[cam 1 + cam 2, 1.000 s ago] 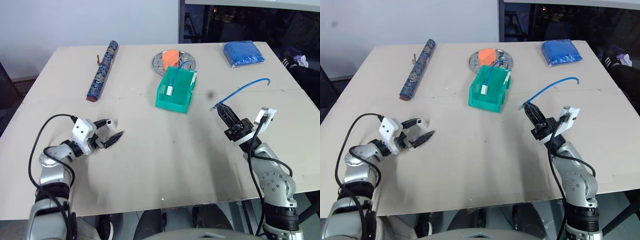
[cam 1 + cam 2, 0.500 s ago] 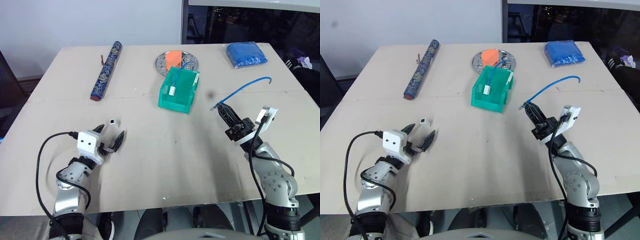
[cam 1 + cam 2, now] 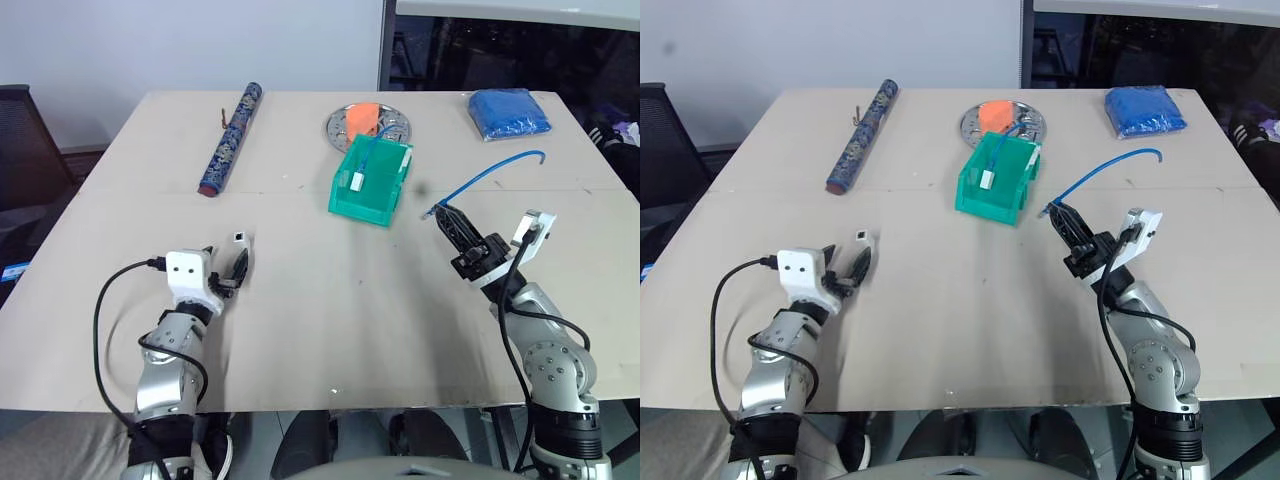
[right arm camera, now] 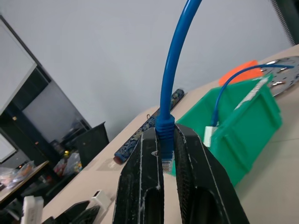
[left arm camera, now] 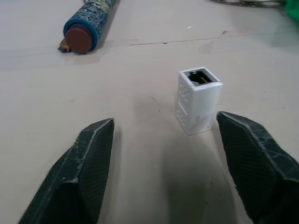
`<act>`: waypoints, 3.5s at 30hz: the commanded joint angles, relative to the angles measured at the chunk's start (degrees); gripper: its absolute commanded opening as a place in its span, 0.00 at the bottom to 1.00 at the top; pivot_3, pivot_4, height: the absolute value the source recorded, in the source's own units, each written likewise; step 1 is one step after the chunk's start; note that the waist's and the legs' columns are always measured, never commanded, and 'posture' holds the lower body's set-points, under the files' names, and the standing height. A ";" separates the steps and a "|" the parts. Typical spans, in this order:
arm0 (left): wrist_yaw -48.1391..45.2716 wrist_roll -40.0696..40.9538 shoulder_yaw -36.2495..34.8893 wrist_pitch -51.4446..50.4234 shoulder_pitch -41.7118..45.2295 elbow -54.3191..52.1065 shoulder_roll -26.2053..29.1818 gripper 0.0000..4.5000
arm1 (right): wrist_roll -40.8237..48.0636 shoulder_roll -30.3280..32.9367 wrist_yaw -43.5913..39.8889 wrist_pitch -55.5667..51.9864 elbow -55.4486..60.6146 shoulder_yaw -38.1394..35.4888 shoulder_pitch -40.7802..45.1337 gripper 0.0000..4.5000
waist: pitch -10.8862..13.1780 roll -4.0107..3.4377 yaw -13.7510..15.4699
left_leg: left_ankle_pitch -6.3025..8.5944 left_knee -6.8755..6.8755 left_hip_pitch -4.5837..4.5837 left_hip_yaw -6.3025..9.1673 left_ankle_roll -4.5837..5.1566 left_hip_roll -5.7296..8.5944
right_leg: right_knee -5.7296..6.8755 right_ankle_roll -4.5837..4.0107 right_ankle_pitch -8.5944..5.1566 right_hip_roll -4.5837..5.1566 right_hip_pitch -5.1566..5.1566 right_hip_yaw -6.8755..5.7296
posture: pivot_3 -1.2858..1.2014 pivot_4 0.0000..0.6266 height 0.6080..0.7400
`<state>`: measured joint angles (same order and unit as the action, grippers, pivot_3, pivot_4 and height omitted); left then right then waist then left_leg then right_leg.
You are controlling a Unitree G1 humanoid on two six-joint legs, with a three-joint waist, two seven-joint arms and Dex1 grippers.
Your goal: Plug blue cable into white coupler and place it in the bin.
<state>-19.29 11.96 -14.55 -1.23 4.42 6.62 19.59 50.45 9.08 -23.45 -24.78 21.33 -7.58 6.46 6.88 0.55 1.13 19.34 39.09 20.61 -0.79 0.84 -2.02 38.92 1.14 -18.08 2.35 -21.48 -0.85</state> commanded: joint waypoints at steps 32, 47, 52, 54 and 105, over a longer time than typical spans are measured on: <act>-4.51 -6.24 6.03 -2.56 6.05 4.04 2.78 0.83 | -1.63 -1.29 -0.56 1.26 1.33 0.99 0.35 0.00 | -0.05 -0.12 0.09 | -0.04 0.04 0.20 0.45 0.03 0.37 | -0.09 0.06 0.02 0.12 0.02 0.00 | 0.52 0.24 1.00; -22.03 -4.53 6.21 8.28 15.04 27.38 11.99 0.83 | -2.48 -0.76 -0.80 0.87 1.63 1.07 -0.19 0.00 | -0.05 -0.13 -0.51 | -0.06 0.04 0.19 0.59 0.01 0.50 | -0.07 0.07 0.02 0.10 0.02 0.00 | 0.52 0.24 1.00; -25.68 -4.33 6.54 12.17 16.81 32.69 13.01 0.71 | -2.33 -0.35 -0.93 0.83 1.56 0.93 -0.29 0.00 | -0.05 -0.13 -0.67 | -0.06 0.03 0.17 0.58 0.01 0.49 | -0.07 0.07 0.02 0.09 0.02 0.01 | 0.52 0.24 1.00; -25.87 -4.38 6.41 13.22 17.39 34.39 13.23 0.51 | -2.31 -0.22 -0.91 0.85 1.56 0.87 -0.30 0.00 | -0.06 -0.14 -0.76 | -0.06 0.03 0.16 0.58 0.01 0.49 | -0.07 0.07 0.02 0.09 0.02 0.02 | 0.52 0.24 1.00; -60.11 -3.02 30.61 11.87 37.04 33.76 0.37 0.13 | -26.49 13.53 -32.54 18.58 -12.19 17.08 8.21 0.00 | 0.29 0.13 -1.97 | -0.03 0.25 0.69 1.26 0.07 0.88 | -0.36 0.34 -0.12 -0.26 -0.07 -0.14 | 0.52 0.24 1.00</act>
<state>-76.71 9.56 15.89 8.30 39.78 38.28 20.30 24.15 23.07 -55.31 -8.04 9.00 9.56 14.32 7.17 0.68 -0.84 19.31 39.34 21.30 0.50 0.91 -1.14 38.56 1.47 -18.20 2.09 -21.55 -0.97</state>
